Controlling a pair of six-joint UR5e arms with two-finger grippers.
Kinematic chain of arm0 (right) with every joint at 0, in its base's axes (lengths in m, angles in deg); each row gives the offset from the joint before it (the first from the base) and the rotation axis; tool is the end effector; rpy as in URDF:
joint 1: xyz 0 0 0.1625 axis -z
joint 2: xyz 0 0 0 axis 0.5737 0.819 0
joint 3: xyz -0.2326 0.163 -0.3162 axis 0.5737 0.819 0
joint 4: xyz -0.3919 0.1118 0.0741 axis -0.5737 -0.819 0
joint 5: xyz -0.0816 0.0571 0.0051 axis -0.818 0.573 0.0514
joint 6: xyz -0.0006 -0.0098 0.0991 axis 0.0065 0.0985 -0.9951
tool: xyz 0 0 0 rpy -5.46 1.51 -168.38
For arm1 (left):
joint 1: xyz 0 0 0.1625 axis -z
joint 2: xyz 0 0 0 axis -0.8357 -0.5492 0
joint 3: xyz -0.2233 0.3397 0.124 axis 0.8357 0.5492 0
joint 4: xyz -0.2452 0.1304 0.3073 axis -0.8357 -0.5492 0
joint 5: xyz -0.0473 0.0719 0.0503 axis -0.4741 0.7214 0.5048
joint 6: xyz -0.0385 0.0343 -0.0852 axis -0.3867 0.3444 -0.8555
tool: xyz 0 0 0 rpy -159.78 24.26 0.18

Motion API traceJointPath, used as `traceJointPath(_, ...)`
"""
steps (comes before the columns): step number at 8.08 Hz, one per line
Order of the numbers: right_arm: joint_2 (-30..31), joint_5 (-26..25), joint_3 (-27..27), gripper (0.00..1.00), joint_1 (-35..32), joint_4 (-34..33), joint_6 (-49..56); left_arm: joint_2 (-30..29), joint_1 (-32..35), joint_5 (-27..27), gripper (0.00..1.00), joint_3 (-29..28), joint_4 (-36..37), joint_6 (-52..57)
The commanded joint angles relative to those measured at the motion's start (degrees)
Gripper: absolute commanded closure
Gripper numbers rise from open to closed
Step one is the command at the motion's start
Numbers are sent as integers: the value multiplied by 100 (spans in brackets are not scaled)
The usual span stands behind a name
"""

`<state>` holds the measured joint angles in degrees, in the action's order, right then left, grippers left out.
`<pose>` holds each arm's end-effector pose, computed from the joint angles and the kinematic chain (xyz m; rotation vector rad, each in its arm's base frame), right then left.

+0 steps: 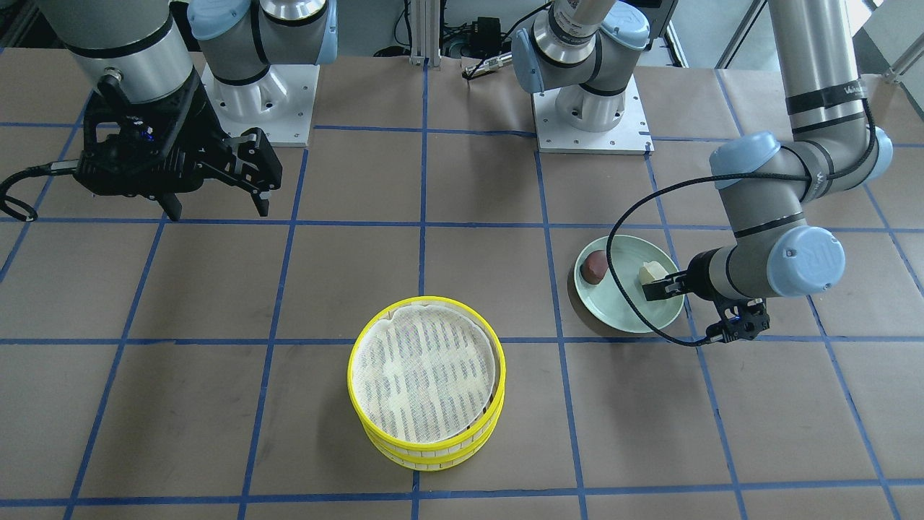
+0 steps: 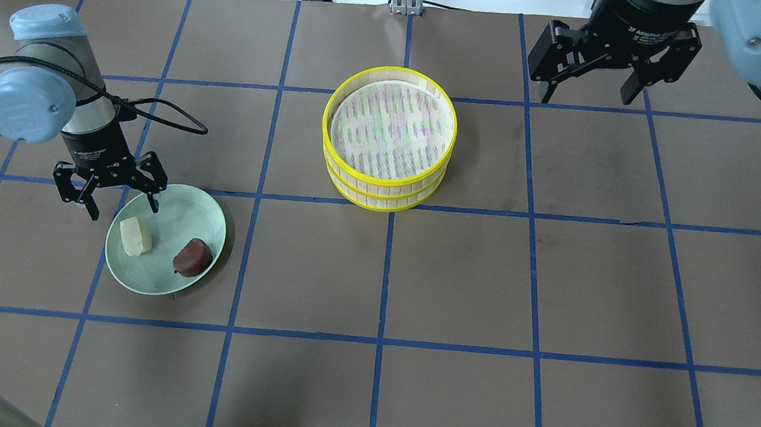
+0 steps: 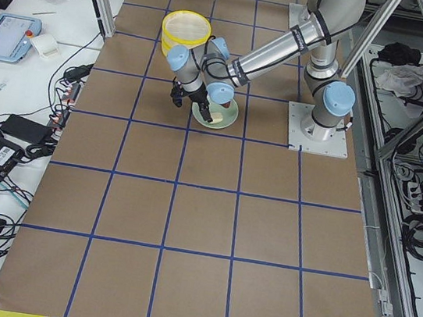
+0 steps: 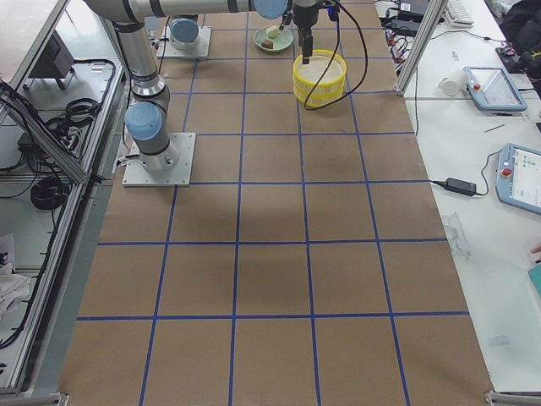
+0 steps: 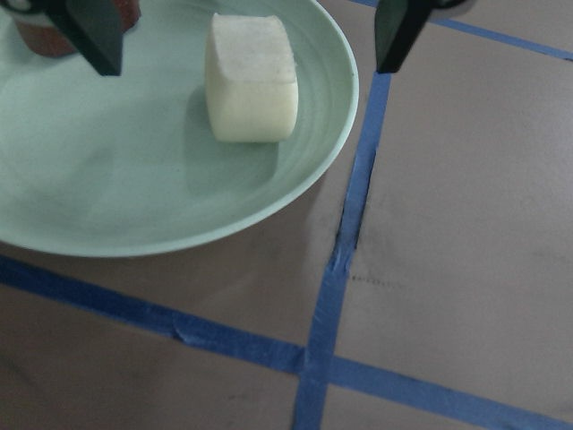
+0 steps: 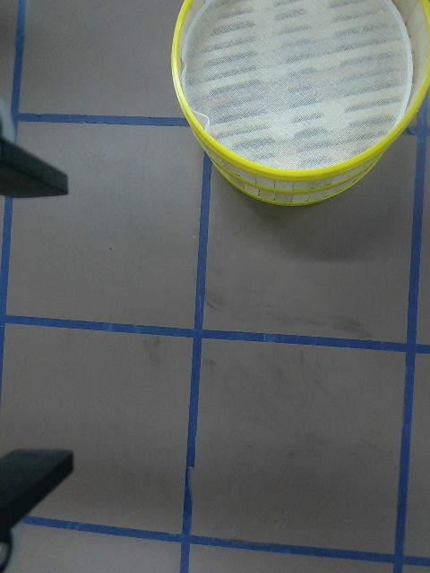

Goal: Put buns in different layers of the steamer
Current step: 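Grasp the white bun with left gripper while right gripper reaches the steamer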

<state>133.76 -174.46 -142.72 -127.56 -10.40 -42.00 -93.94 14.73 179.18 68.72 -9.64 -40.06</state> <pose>0.1580 -0.5244 0.5079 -0.1022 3.1246 -0.1196 0.0537 -0.5409 0.2092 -0.4639 2.9872 0.6257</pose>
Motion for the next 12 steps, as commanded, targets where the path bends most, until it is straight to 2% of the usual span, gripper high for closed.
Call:
traceJointPath(1, -8, 9, 0, 0, 0, -18, 33, -80, -5, 16, 2, 2, 15, -8)
traceJointPath(4, -297, 18, -18, 0, -140, -606, -20, -256, -5, -2, 3, 2, 129, -17)
traceJointPath(12, -351, 0, -79, 0, -193, -651, -55, -344, -5, -186, 10, 116, 156, -17)
